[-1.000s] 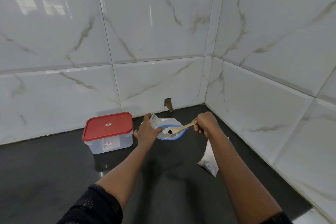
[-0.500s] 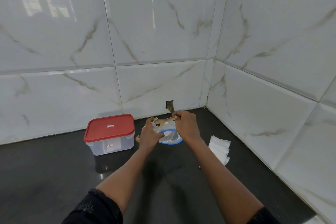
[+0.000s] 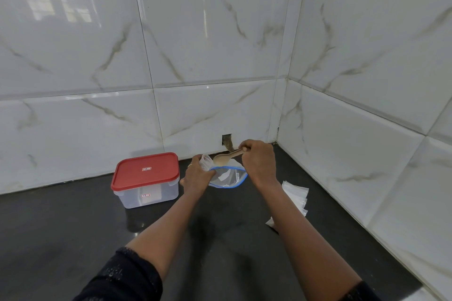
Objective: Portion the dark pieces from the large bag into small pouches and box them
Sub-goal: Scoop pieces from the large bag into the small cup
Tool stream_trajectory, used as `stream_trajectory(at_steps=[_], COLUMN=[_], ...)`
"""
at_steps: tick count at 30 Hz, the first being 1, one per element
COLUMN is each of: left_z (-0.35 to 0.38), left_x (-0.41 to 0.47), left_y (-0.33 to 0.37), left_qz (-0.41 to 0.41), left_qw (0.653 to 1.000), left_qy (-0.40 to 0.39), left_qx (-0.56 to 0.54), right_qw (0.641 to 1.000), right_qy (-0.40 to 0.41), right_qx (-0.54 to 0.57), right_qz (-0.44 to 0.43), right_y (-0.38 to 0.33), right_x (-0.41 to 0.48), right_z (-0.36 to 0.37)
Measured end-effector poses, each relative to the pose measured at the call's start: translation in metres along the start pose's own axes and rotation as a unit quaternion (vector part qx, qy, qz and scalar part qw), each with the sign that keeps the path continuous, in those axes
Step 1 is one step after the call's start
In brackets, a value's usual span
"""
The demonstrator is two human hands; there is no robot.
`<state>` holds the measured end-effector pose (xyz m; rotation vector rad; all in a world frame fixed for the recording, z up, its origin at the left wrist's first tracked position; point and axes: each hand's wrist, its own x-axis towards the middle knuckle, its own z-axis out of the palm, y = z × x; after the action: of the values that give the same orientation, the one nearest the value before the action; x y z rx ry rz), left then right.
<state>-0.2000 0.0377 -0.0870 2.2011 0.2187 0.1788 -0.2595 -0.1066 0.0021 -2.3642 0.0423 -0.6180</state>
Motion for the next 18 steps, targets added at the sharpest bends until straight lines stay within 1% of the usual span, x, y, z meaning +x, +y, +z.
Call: stream_trajectory(at_steps=[1, 3, 7, 12, 14, 16, 18], left_z=[-0.001, -0.004, -0.009, -0.009, -0.008, -0.008, -0.009], left_x=[0.001, 0.004, 0.006, 0.002, 0.0, -0.001, 0.0], left_y=[0.001, 0.002, 0.003, -0.002, -0.007, -0.012, -0.016], left_qz=[-0.006, -0.012, -0.006, 0.008, 0.022, 0.033, 0.046], left_qw=[1.0, 0.999, 0.999, 0.999, 0.999, 0.999, 0.998], left_qy=[0.009, 0.024, 0.043, 0.046, 0.039, 0.031, 0.025], left_qx=[-0.007, -0.018, -0.01, -0.003, 0.001, -0.014, -0.031], right_qw=[1.0, 0.999, 0.99, 0.965, 0.961, 0.962, 0.962], right_qy=[0.004, -0.014, -0.094, -0.185, -0.215, -0.243, -0.252], right_qx=[-0.008, -0.04, -0.108, -0.183, -0.174, -0.121, -0.084], right_qz=[0.021, 0.033, 0.013, -0.017, -0.01, 0.027, 0.057], right_y=[-0.001, -0.006, -0.008, 0.004, 0.003, 0.0, -0.004], right_x=[0.001, 0.002, -0.006, -0.026, -0.032, -0.034, -0.031], right_z=[-0.002, -0.003, 0.012, 0.058, 0.072, 0.081, 0.087])
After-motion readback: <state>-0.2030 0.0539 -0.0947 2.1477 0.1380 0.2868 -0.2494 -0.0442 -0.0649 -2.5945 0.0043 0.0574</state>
